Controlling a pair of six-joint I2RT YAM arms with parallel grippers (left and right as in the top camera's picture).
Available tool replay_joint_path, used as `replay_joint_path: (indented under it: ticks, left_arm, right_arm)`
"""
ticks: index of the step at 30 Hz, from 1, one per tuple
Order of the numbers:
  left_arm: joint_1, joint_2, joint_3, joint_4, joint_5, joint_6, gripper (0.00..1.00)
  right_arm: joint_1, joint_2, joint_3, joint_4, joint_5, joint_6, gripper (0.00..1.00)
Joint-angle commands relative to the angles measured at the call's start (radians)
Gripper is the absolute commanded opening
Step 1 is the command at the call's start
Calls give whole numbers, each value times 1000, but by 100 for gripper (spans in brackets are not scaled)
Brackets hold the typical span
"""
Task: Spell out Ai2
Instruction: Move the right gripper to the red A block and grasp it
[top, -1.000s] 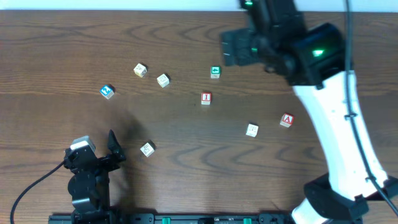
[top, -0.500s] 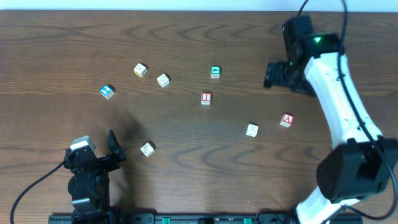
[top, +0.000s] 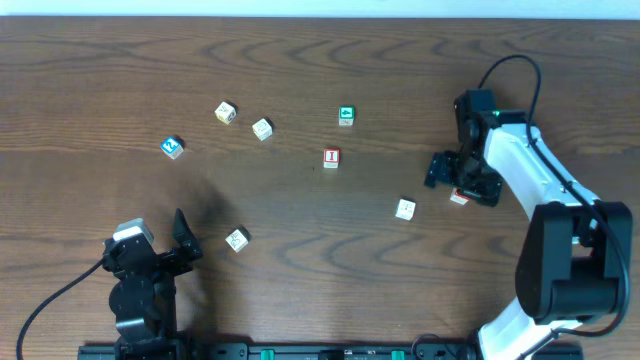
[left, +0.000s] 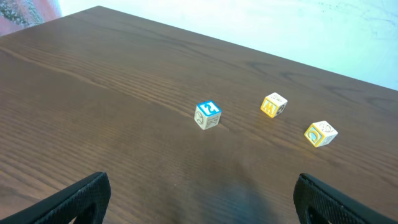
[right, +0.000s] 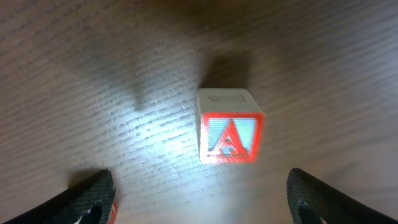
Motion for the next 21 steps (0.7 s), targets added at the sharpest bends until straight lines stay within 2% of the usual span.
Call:
replay_joint_path:
  ticks: [1,16,21]
  left_arm:
    - [2,-6,-24,-6,-18,-4,95]
    - [2,-6,-24,-6,-18,-3,95]
    - [2,-6,-24,-6,-18,-4,95]
  right_arm:
    - [-10,-6,-54,40,-35,27,86]
    - [-31,-6,-104,174,-8,-36,73]
    - [-36,-6,-104,180,7,-61,65]
